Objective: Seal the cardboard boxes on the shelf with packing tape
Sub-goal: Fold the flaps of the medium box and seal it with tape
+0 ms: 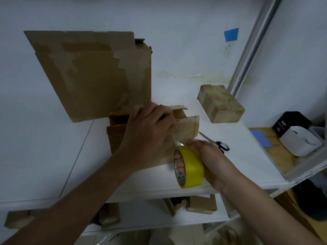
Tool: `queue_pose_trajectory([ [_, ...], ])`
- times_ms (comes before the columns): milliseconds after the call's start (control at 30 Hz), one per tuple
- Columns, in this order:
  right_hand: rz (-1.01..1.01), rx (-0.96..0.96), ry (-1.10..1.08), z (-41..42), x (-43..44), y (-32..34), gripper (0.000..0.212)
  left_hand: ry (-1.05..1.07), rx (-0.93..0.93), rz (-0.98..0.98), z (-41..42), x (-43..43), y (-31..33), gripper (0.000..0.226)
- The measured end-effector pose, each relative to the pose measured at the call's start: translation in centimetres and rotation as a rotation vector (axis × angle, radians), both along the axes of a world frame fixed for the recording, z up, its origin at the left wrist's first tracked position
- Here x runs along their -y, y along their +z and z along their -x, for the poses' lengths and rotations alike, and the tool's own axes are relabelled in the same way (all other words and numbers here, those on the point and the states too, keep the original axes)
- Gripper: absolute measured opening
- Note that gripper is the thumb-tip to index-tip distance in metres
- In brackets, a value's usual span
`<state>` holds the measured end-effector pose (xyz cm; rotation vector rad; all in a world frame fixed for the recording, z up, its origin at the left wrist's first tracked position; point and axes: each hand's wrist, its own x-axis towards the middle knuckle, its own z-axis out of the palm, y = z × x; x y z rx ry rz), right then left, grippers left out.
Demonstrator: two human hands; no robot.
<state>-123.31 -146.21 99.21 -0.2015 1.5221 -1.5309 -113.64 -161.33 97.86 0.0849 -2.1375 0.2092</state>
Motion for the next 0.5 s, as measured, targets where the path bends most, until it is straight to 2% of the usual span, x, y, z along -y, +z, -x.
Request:
queue_pose_trajectory([
  [100,-0.006,-0.021,-0.006,-0.1,0.1,-0.3,0.028,-0.002,-0.128,-0.215,-1.1,-1.4,-2.0,0.008],
  [167,0.006,-0.016,-0.012,0.0,0.3,-0.5,0.029,-0.023,-0.098,-0.451,-1.6,-3.2,-3.6,0.009],
  [267,0.020,-0.013,-0.020,0.1,0.5,-0.9,0.029,-0.072,-0.016,-0.992,-2.1,-5.5,-5.0,0.025],
  [333,0.013,-0.039,-0.034,0.3,0.7,-1.4,0.030,-0.222,0.032,-1.371,-1.7,-6.2,-5.8,0.042],
  [367,0.002,-0.054,-0.044,0.4,0.9,-1.4,0.031,-0.321,0.043,-1.474,-1.5,-6.3,-6.3,0.053],
  [433,0.007,-0.054,-0.045,0.6,1.1,-1.6,0.030,-0.438,0.072,-1.513,-0.8,-6.5,-7.1,0.076],
  [500,0.030,-0.017,-0.033,0.8,1.2,-1.9,0.028,-0.469,0.104,-1.501,-0.2,-6.6,-7.6,0.089],
])
